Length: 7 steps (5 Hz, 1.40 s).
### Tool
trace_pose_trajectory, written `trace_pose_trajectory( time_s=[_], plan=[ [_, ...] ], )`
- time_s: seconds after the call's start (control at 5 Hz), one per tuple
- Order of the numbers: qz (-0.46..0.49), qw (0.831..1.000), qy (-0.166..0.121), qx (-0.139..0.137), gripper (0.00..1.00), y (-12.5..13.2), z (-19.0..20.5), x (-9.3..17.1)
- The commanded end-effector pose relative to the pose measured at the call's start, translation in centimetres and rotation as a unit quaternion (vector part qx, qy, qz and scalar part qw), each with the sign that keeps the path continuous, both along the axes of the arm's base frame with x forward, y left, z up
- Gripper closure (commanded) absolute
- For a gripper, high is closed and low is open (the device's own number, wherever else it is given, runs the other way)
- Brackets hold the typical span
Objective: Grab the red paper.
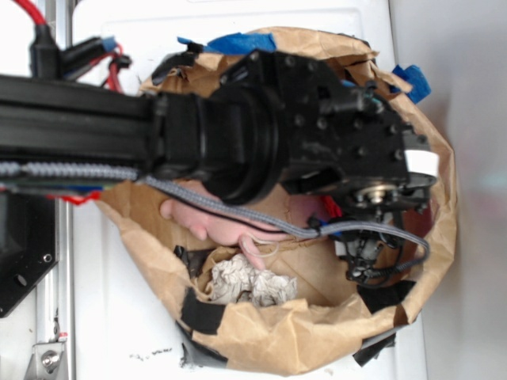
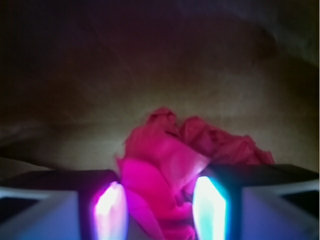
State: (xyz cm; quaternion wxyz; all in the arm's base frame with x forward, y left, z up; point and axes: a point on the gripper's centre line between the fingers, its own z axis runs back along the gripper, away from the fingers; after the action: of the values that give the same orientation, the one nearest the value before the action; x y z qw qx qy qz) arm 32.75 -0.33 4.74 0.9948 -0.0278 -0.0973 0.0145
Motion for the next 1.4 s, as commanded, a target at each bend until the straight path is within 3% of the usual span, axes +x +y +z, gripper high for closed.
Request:
trace_pose_trajectory(
  time_s=[0.0, 0.4, 0.8, 1.0, 1.2],
  plan=[
    [-0.003, 1.000, -0.007, 0.001, 1.00, -0.7, -0.1, 0.3],
    [0.003, 1.000, -0.013, -0.010, 1.00, -0.1, 0.9, -0.4],
    [0.031, 0.998, -0.028, -0.055, 1.00, 2.7, 9.2, -3.5],
    [0.030, 0.996, -0.008, -0.085, 1.00, 5.3, 12.9, -5.3],
    [0.028, 0.996, -0.010, -0.084, 1.00, 6.2, 14.0, -6.6]
  ],
)
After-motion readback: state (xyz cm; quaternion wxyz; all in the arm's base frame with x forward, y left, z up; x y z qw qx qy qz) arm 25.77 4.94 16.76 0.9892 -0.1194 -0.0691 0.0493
